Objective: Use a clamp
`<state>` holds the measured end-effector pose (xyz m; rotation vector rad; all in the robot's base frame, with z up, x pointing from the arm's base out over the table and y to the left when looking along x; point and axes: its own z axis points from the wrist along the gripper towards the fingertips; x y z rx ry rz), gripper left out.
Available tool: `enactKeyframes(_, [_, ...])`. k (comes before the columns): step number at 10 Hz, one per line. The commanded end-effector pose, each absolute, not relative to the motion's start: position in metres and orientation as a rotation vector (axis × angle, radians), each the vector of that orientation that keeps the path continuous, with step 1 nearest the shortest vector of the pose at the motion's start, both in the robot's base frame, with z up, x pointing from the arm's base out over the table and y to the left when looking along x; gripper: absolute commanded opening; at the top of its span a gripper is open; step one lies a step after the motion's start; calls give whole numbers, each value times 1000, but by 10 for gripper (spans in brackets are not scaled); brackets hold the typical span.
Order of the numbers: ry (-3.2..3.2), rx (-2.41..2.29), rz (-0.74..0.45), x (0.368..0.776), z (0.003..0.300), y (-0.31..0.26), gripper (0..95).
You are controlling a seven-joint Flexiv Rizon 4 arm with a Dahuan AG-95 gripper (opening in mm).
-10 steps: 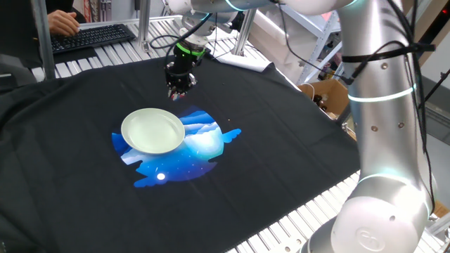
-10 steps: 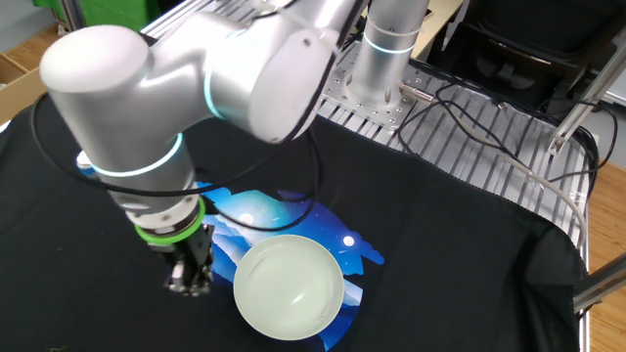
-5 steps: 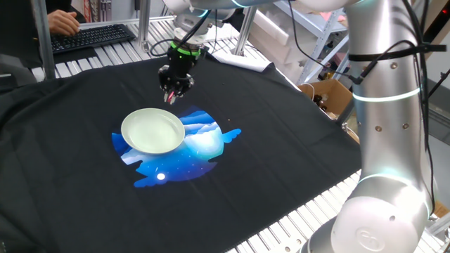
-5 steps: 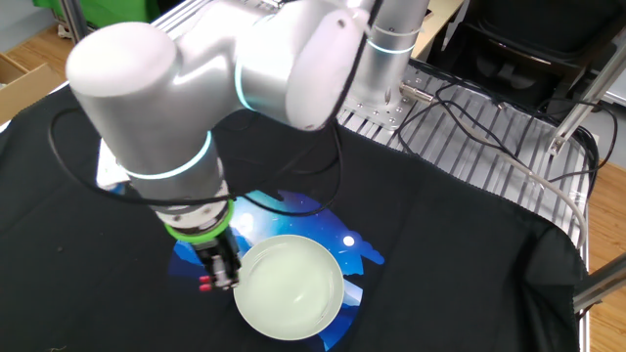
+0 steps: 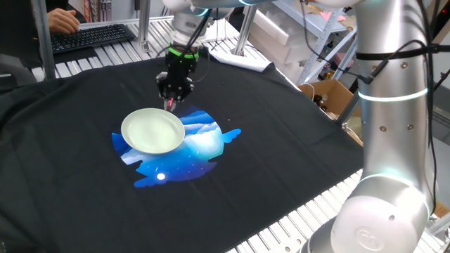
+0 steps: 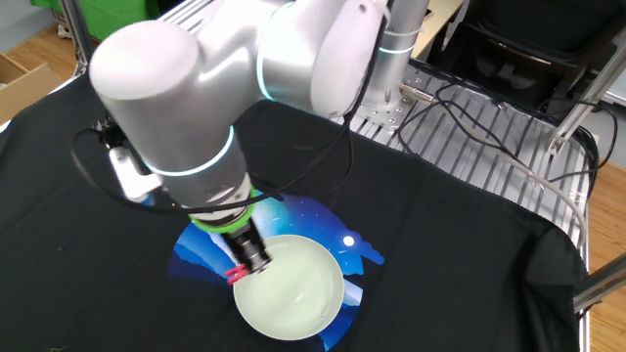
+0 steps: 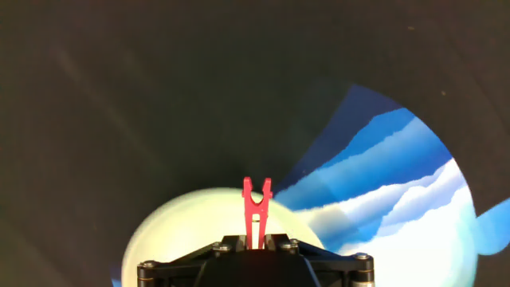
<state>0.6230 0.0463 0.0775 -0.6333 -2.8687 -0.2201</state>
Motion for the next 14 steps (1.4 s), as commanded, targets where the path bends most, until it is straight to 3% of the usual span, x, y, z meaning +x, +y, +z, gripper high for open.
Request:
enactKeyframes(1, [-2816,-448,-231,601,79,57,0])
enactKeyframes(14, [-2671,-395,-246,549,80,91,0])
